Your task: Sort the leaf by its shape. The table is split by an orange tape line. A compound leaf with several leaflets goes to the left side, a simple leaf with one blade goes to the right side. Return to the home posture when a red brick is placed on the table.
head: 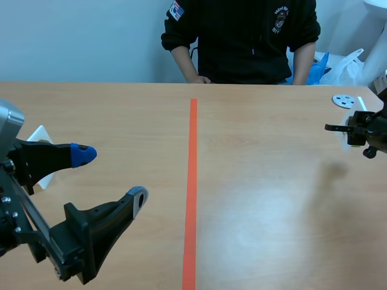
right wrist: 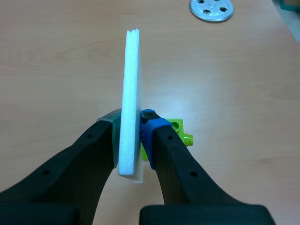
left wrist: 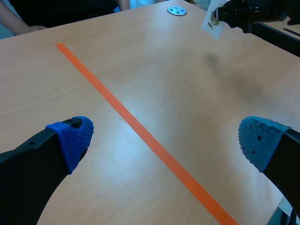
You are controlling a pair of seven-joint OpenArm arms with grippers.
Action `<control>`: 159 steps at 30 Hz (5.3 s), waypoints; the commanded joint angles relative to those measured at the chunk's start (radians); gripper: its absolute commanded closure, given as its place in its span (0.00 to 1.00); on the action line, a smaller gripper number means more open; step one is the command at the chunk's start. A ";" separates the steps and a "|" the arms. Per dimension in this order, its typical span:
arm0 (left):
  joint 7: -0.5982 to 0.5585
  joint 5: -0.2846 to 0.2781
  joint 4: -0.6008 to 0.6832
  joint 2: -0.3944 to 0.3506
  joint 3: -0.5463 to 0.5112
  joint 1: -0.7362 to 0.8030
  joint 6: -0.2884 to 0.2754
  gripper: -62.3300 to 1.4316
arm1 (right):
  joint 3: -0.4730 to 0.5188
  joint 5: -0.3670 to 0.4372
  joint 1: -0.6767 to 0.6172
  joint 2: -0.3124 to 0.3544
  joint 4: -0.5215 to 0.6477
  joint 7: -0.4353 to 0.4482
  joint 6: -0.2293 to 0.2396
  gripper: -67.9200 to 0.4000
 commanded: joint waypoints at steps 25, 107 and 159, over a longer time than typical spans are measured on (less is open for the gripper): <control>-0.014 -0.009 0.004 0.000 -0.008 -0.003 -0.002 0.00 | -0.057 -0.064 0.060 -0.010 -0.082 0.005 -0.043 0.72; -0.014 -0.021 0.004 -0.003 -0.021 -0.002 0.016 0.00 | 0.150 0.401 -1.084 0.009 1.376 -0.257 0.258 0.00; -0.013 -0.020 0.004 -0.003 -0.021 -0.002 0.016 0.00 | 0.148 0.401 -1.085 0.009 1.376 -0.232 0.258 0.00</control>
